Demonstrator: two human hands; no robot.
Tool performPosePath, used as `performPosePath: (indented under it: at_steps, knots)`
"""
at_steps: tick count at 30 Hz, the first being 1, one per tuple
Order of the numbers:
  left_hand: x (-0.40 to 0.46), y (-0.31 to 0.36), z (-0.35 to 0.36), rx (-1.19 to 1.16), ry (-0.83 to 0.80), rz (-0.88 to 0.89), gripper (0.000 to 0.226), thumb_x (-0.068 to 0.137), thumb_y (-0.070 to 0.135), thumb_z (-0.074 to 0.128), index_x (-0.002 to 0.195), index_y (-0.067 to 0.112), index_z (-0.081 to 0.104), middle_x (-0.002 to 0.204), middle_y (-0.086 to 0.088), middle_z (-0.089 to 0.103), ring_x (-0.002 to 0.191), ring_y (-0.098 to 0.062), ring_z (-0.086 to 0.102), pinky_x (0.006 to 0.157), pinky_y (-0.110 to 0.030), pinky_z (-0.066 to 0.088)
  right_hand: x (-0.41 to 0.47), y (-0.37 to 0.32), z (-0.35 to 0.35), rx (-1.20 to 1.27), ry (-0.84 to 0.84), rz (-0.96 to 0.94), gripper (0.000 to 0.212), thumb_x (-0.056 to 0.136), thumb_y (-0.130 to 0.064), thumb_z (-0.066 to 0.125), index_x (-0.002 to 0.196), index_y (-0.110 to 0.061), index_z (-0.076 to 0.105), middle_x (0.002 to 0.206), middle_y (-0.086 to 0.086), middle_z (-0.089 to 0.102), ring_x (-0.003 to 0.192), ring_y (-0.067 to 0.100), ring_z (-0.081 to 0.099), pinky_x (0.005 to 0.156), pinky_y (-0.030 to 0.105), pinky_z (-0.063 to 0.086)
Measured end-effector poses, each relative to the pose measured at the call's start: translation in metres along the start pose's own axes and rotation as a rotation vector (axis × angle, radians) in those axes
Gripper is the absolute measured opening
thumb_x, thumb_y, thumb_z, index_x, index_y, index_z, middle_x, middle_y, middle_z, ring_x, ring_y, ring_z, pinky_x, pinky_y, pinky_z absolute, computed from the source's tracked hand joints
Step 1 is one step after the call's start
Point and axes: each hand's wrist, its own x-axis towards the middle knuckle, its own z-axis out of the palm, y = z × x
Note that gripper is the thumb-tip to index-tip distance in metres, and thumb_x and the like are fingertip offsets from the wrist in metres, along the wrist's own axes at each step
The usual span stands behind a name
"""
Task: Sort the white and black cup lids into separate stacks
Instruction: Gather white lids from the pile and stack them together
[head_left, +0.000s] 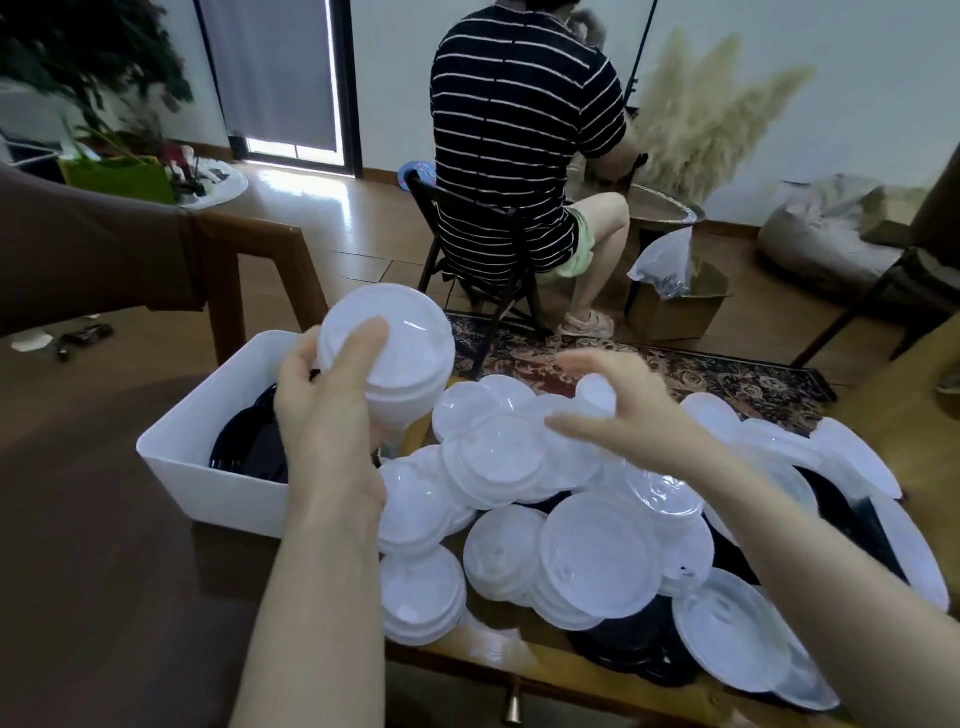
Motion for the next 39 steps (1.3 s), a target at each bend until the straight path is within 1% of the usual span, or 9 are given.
performPosePath:
  at_steps: [4,8,13,18,21,26,30,36,39]
  knots:
    - [0.004,-0.005,-0.002,-0.080,-0.022,-0.099,0.030,0.091,0.035,0.066,0.120,0.029,0.064,0.119,0.004,0.068,0.105,-0.018,0.065,0.061,-0.031,0.059,0.003,-0.001,0.031,-0.246,-0.221,-0.096,0.089,0.075,-0.059,0.072,0.149,-0.033,0.028,0.145,-0.007,0.035,0.140,0.015,0.020,0.114,0.036,0.011]
    - [0.005,-0.010,-0.005,-0.158,-0.100,-0.168,0.038,0.096,0.036,0.055,0.129,0.019,0.063,0.126,-0.004,0.069,0.112,-0.023,0.066,0.068,-0.037,0.061,0.007,-0.001,0.039,-0.242,-0.280,-0.095,0.105,0.073,-0.056,0.075,0.154,-0.033,0.013,0.150,-0.007,0.026,0.142,0.012,0.013,0.115,0.035,0.004]
    - [0.004,-0.024,-0.005,-0.185,-0.125,-0.228,0.041,0.094,0.039,0.061,0.128,0.018,0.063,0.119,-0.002,0.071,0.113,-0.027,0.068,0.082,-0.045,0.060,0.006,0.001,0.044,-0.302,-0.278,-0.160,0.095,0.073,-0.054,0.076,0.150,-0.032,0.026,0.139,-0.007,0.036,0.139,0.011,0.017,0.114,0.034,-0.003]
    - [0.004,-0.031,-0.006,-0.186,-0.132,-0.233,0.063,0.076,0.047,0.075,0.131,0.018,0.063,0.125,-0.005,0.070,0.113,-0.029,0.068,0.088,-0.048,0.057,-0.002,0.005,0.036,-0.109,-0.105,-0.167,0.091,0.066,-0.056,0.076,0.144,-0.036,0.035,0.128,-0.012,0.040,0.127,0.003,0.026,0.109,0.025,0.003]
    - [0.002,-0.034,-0.007,-0.192,-0.144,-0.241,0.077,0.062,0.051,0.079,0.132,0.021,0.062,0.127,-0.007,0.069,0.116,-0.031,0.066,0.094,-0.054,0.055,-0.008,0.006,0.028,-0.023,-0.018,-0.134,0.090,0.066,-0.054,0.078,0.143,-0.034,0.037,0.128,-0.011,0.042,0.123,0.001,0.030,0.112,0.032,0.013]
    - [-0.008,-0.040,0.001,-0.081,-0.157,-0.184,0.033,0.093,0.030,0.063,0.126,0.029,0.065,0.126,0.000,0.067,0.115,-0.022,0.064,0.074,-0.036,0.058,-0.022,0.004,0.007,0.436,0.234,-0.032,0.086,0.068,-0.042,0.084,0.141,-0.033,0.037,0.133,-0.011,0.038,0.126,0.000,0.038,0.100,0.009,0.031]
    - [-0.019,-0.041,0.007,-0.048,-0.327,-0.235,0.037,0.091,0.032,0.063,0.128,0.033,0.064,0.120,0.004,0.071,0.112,-0.020,0.068,0.077,-0.036,0.060,-0.028,-0.012,-0.004,0.537,0.167,-0.151,0.076,0.067,-0.044,0.079,0.134,-0.043,0.042,0.135,-0.014,0.040,0.133,0.005,0.040,0.108,0.027,0.036]
    - [-0.031,-0.042,0.013,-0.088,-0.509,-0.264,0.053,0.081,0.038,0.061,0.133,0.031,0.061,0.125,0.001,0.070,0.111,-0.023,0.069,0.075,-0.039,0.061,-0.030,-0.025,-0.002,0.372,0.012,-0.185,0.073,0.070,-0.032,0.081,0.134,-0.032,0.044,0.128,-0.009,0.043,0.122,-0.002,0.042,0.096,0.005,0.033]
    - [-0.030,-0.044,0.014,-0.060,-0.542,-0.268,0.049,0.086,0.038,0.056,0.134,0.031,0.059,0.127,0.001,0.069,0.113,-0.024,0.068,0.080,-0.043,0.062,-0.032,-0.023,-0.003,0.358,0.016,-0.185,0.076,0.067,-0.039,0.079,0.134,-0.029,0.045,0.127,-0.008,0.044,0.123,0.000,0.042,0.097,0.006,0.034]
